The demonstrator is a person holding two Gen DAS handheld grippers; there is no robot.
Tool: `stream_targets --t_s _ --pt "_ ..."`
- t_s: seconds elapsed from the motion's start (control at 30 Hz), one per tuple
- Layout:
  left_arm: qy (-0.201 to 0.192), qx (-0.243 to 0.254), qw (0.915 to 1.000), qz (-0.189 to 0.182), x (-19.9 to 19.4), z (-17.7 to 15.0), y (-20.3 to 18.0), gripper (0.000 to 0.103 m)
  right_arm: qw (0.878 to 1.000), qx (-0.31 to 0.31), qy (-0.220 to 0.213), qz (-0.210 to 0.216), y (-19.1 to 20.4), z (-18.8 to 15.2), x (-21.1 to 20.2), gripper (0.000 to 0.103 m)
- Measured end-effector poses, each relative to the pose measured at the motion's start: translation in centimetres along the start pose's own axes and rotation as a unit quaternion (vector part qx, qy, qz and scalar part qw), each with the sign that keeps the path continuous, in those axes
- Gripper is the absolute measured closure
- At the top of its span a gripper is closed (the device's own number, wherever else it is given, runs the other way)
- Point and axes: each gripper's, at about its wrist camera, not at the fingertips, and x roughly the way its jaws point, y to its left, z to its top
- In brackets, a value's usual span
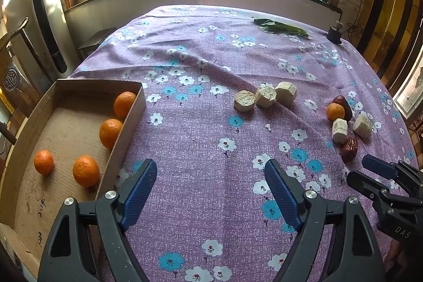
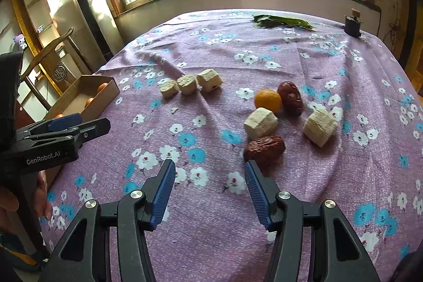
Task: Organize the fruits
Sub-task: 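Move both open grippers back over the buns and dates, then grasp a steamed-bun slice with the left gripper while the right gripper grasps a red date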
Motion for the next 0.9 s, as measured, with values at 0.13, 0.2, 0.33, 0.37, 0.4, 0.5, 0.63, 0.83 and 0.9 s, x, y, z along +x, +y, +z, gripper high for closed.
stream_targets --t_s 0.13,0.2,0.33,0.37,0.4,0.5,0.63,0.83,0.9 --pt "0.012 0.004 0.9999 -0.004 1.3 0.7 -0.9 0.02 1.0 0.015 -0.005 0.0 -1.4 -0.1 -0.3 0.044" --pt "0.02 0.005 0.9998 -0.004 2.2 1.1 -1.3 0.02 1.0 0.013 -0.006 0.0 -1.5 0.0 -0.3 0.044" --pt "0.034 0.005 0.9994 -0.001 4.0 2.0 -1.7 0.02 1.0 0.01 -0.007 0.003 -1.7 0.2 -0.2 0.044" --pt "0.036 0.004 0.9993 0.001 4.4 2.2 -1.8 0.02 1.0 0.012 -0.008 0.005 -1.9 0.2 -0.2 0.044" --pt "0.039 0.002 0.9992 0.001 4.9 2.5 -1.7 0.02 1.0 0.014 -0.008 0.008 -2.0 0.2 -0.2 0.044" --pt "0.048 -0.006 0.9988 0.001 6.4 3.4 -1.7 0.02 1.0 0.017 -0.009 0.014 -2.3 0.4 0.0 0.044" --pt "0.048 -0.012 0.9987 0.009 8.1 4.5 -1.8 0.02 1.0 0.017 -0.009 0.021 -2.5 0.5 0.1 0.044" --pt "0.039 0.005 0.9992 0.01 9.7 5.7 -2.3 0.02 0.999 0.02 -0.008 0.029 -2.9 0.6 0.4 0.044" --pt "0.037 0.005 0.9993 0.009 10.3 6.0 -2.3 0.02 0.999 0.02 -0.009 0.03 -3.0 0.7 0.5 0.044"
